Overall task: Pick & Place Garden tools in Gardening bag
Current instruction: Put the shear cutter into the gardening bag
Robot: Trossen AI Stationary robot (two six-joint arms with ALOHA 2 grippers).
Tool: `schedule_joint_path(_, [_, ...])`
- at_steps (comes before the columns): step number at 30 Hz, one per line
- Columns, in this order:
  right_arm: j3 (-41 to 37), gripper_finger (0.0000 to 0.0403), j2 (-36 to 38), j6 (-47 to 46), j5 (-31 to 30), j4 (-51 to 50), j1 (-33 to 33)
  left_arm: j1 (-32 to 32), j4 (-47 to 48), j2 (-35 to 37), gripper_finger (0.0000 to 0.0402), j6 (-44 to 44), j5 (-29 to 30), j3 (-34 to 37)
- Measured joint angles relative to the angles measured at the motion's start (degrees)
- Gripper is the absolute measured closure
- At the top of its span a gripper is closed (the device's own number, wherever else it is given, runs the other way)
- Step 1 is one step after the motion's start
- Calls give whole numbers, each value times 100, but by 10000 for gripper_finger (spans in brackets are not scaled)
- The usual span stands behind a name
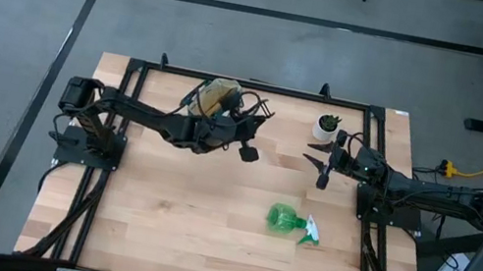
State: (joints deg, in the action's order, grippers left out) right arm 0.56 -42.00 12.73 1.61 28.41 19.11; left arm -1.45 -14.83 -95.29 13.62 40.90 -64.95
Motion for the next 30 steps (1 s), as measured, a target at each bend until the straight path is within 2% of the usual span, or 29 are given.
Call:
schedule_joint_path(6, [0, 245, -2, 0, 0, 1, -2, -130, 38, 33, 373, 63, 157, 2])
schedule_joint_path(13, [0, 245, -1, -2, 0, 1, -2, -426, 295, 494, 373, 62, 143, 7])
schedule_joint_path(21, [0, 245, -1, 0, 0, -1, -1, -733, 1249, 1080, 373, -199, 319, 7])
schedule_joint_path(30, [0, 245, -1, -1, 0, 0, -1, -954, 2046, 1418, 373, -539, 508, 7])
